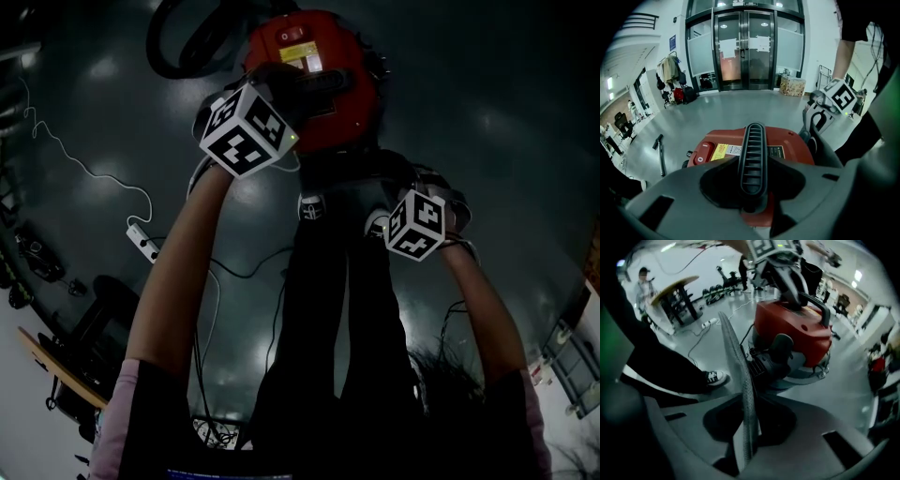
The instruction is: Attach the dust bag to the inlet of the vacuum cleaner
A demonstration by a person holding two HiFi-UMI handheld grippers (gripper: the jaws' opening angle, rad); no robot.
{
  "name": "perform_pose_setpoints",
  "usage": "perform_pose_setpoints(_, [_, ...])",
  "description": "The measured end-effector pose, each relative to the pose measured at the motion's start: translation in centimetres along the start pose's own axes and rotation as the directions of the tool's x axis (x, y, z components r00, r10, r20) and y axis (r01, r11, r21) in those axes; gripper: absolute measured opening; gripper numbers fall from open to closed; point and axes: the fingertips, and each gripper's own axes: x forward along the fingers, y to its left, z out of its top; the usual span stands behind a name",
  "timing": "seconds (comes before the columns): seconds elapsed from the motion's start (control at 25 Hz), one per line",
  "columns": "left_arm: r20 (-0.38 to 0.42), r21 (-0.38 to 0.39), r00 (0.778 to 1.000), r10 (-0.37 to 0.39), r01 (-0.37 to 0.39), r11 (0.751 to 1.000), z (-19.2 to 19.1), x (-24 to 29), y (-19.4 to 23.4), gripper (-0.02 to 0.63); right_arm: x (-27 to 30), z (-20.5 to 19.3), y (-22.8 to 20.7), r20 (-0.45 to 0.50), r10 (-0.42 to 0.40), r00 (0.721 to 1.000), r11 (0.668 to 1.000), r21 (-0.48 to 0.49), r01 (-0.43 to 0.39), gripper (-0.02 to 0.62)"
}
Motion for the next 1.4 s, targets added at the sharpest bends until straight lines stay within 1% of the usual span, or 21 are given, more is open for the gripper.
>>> perform_pose_setpoints(0.08, [0.000, -0.001, 1.000, 0.001, -0.001, 1.000, -0.1, 0.0, 0.0, 0.147, 0.2, -0.3, -0.2, -0.033, -0.081, 0.996, 0.993, -0.094, 0.078, 0.069])
perform_pose_setpoints(0.12, [0.000, -0.001, 1.000, 0.002, -0.002, 1.000, -0.1, 0.0, 0.0, 0.147, 0.2, -0.3, -0.4, -0.037, -0.094, 0.995, 0.993, -0.074, 0.091, 0.069])
perform_pose_setpoints(0.2, [0.001, -0.003, 1.000, 0.002, -0.002, 1.000, -0.1, 0.0, 0.0, 0.147, 0.2, -0.4, -0.6, -0.023, -0.081, 0.996, 0.993, 0.090, 0.083, 0.069])
perform_pose_setpoints(0.32, [0.003, -0.004, 1.000, 0.002, -0.002, 1.000, -0.1, 0.1, 0.0, 0.147, 0.2, -0.4, -0.7, 0.019, -0.057, 0.998, 0.935, 0.351, 0.047, 0.071])
perform_pose_setpoints(0.4, [0.005, -0.005, 1.000, 0.002, -0.002, 1.000, -0.1, 0.1, 0.0, 0.147, 0.2, -0.4, -0.6, 0.028, -0.041, 0.999, 0.902, 0.432, 0.025, 0.071])
perform_pose_setpoints(0.48, [0.007, -0.005, 1.000, 0.002, -0.002, 1.000, 0.1, 0.2, 0.0, 0.147, 0.2, -0.4, -0.7, -0.002, -0.034, 0.999, 0.926, 0.376, 0.033, 0.071])
perform_pose_setpoints(0.56, [0.006, -0.006, 1.000, 0.005, -0.005, 1.000, 0.1, 0.2, 0.0, 0.147, 0.4, -0.3, -0.9, -0.064, -0.038, 0.997, 0.978, 0.203, 0.050, 0.071])
perform_pose_setpoints(0.6, [0.005, -0.008, 1.000, 0.006, -0.006, 1.000, 0.0, 0.1, 0.0, 0.147, 0.6, -0.3, -1.0, -0.087, -0.026, 0.996, 0.986, 0.163, 0.040, 0.071])
perform_pose_setpoints(0.64, [0.003, -0.009, 1.000, 0.007, -0.007, 1.000, -0.1, 0.2, 0.0, 0.147, 0.7, -0.3, -1.1, -0.094, 0.002, 0.996, 0.981, 0.194, 0.016, 0.071])
perform_pose_setpoints(0.68, [0.001, -0.010, 1.000, 0.006, -0.006, 1.000, -0.1, 0.2, 0.0, 0.147, 0.8, -0.3, -1.3, -0.085, 0.039, 0.996, 0.961, 0.277, -0.014, 0.071])
perform_pose_setpoints(0.76, [-0.001, -0.012, 1.000, 0.005, -0.005, 1.000, -0.1, 0.3, 0.0, 0.147, 0.9, -0.7, -1.5, -0.036, 0.097, 0.995, 0.878, 0.475, -0.068, 0.072])
perform_pose_setpoints(0.84, [0.001, -0.014, 1.000, 0.007, -0.007, 1.000, 0.1, 0.2, 0.0, 0.147, 0.9, -0.8, -1.3, -0.003, 0.119, 0.993, 0.811, 0.577, -0.095, 0.072])
perform_pose_setpoints(0.88, [0.002, -0.014, 1.000, 0.010, -0.010, 1.000, 0.2, 0.1, 0.0, 0.147, 0.8, -0.8, -1.4, -0.011, 0.117, 0.993, 0.824, 0.559, -0.091, 0.074])
perform_pose_setpoints(1.0, [0.000, -0.016, 1.000, 0.014, -0.014, 1.000, 0.3, 0.0, -0.1, 0.147, 0.5, -0.2, -1.5, -0.115, 0.076, 0.990, 0.966, 0.253, -0.045, 0.080])
perform_pose_setpoints(1.04, [-0.002, -0.018, 1.000, 0.013, -0.013, 1.000, 0.2, 0.0, -0.2, 0.147, 0.6, -0.1, -1.5, -0.138, 0.079, 0.987, 0.978, 0.204, -0.050, 0.080])
perform_pose_setpoints(1.08, [-0.002, -0.019, 1.000, 0.011, -0.011, 1.000, 0.2, 0.1, -0.2, 0.147, 0.7, -0.3, -1.6, -0.138, 0.105, 0.985, 0.968, 0.242, -0.069, 0.080])
perform_pose_setpoints(1.12, [-0.002, -0.020, 1.000, 0.010, -0.010, 1.000, 0.1, 0.2, -0.1, 0.147, 0.9, -0.7, -1.8, -0.117, 0.143, 0.983, 0.934, 0.343, -0.095, 0.080])
perform_pose_setpoints(1.2, [-0.003, -0.022, 1.000, 0.012, -0.012, 1.000, 0.1, 0.1, 0.0, 0.147, 1.3, -1.5, -1.9, -0.035, 0.217, 0.976, 0.800, 0.579, -0.157, 0.080])
perform_pose_setpoints(1.24, [-0.004, -0.024, 1.000, 0.013, -0.013, 1.000, 0.1, 0.1, 0.0, 0.147, 1.4, -1.6, -1.8, -0.004, 0.237, 0.971, 0.744, 0.644, -0.179, 0.080])
perform_pose_setpoints(1.28, [-0.006, -0.025, 1.000, 0.014, -0.014, 1.000, 0.1, 0.0, 0.0, 0.147, 1.3, -1.4, -1.8, -0.005, 0.240, 0.971, 0.741, 0.647, -0.180, 0.080])
perform_pose_setpoints(1.4, [-0.009, -0.028, 1.000, 0.010, -0.011, 1.000, 0.2, 0.2, -0.1, 0.147, 0.7, -0.4, -2.0, -0.123, 0.152, 0.981, 0.916, 0.390, -0.093, 0.080])
